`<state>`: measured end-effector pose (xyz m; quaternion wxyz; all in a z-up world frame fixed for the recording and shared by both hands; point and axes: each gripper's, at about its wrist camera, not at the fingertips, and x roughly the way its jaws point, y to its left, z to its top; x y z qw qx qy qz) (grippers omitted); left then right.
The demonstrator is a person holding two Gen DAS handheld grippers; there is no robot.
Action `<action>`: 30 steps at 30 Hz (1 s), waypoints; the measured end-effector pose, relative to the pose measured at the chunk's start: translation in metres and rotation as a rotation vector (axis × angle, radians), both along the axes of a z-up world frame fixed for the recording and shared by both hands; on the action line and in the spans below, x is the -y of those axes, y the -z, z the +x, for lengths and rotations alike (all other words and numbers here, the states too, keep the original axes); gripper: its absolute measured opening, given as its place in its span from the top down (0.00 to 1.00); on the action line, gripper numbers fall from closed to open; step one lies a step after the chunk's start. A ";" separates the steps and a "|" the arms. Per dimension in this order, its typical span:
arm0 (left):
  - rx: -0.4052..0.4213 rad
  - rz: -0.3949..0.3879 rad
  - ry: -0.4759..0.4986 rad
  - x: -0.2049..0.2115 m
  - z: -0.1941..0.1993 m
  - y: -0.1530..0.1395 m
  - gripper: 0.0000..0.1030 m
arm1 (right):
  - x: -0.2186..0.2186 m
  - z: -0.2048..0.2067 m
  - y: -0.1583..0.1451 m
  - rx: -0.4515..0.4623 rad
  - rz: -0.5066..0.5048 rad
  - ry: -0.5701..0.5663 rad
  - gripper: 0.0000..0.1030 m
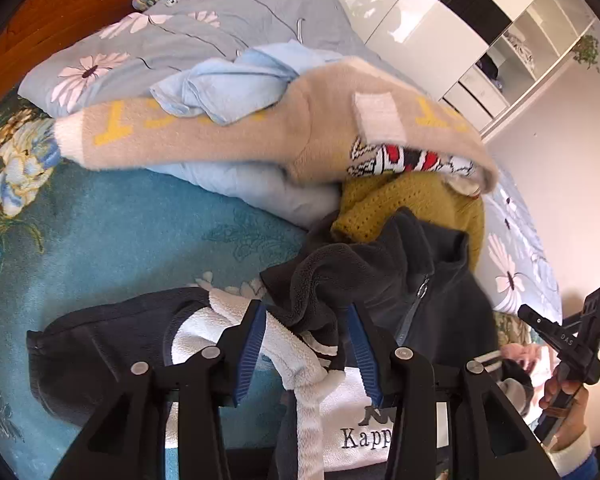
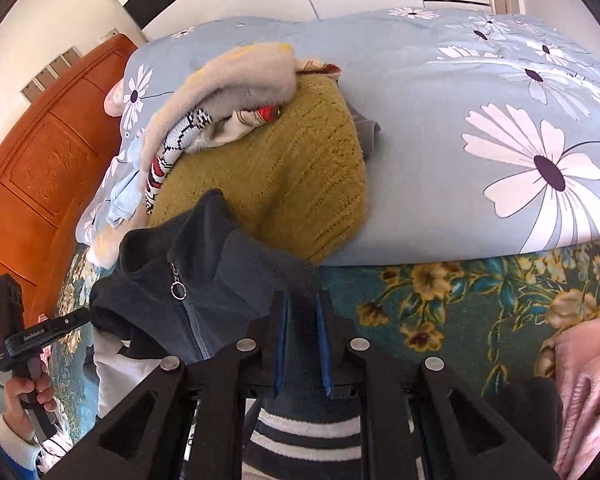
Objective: Fold clothes
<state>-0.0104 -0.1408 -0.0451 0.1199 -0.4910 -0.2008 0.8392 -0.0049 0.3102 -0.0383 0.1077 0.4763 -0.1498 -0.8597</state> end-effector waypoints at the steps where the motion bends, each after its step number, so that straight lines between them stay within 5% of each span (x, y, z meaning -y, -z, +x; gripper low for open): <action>1: -0.020 0.022 -0.008 0.007 0.007 -0.009 0.53 | -0.004 0.005 -0.009 -0.021 0.001 0.007 0.81; 4: -0.087 0.080 0.012 0.023 0.048 -0.024 0.40 | -0.013 0.030 -0.034 -0.082 -0.019 -0.008 0.77; 7: -0.079 0.033 0.105 0.022 0.095 -0.015 0.38 | -0.008 0.080 -0.043 -0.097 -0.061 -0.142 0.61; 13: 0.032 -0.128 0.196 0.001 0.165 0.037 0.38 | 0.006 0.171 0.017 0.067 0.051 -0.275 0.53; 17: 0.044 -0.231 0.249 -0.019 0.180 0.060 0.38 | 0.004 0.183 0.049 0.127 0.059 -0.217 0.53; 25: 0.066 -0.303 0.270 -0.038 0.184 0.084 0.39 | 0.003 0.158 0.080 0.228 -0.058 -0.124 0.54; 27: 0.054 -0.291 0.270 -0.038 0.186 0.084 0.50 | 0.005 0.157 0.080 0.231 -0.077 -0.132 0.73; 30: 0.066 -0.283 0.254 -0.035 0.188 0.084 0.84 | 0.008 0.159 0.078 0.226 -0.094 -0.141 0.78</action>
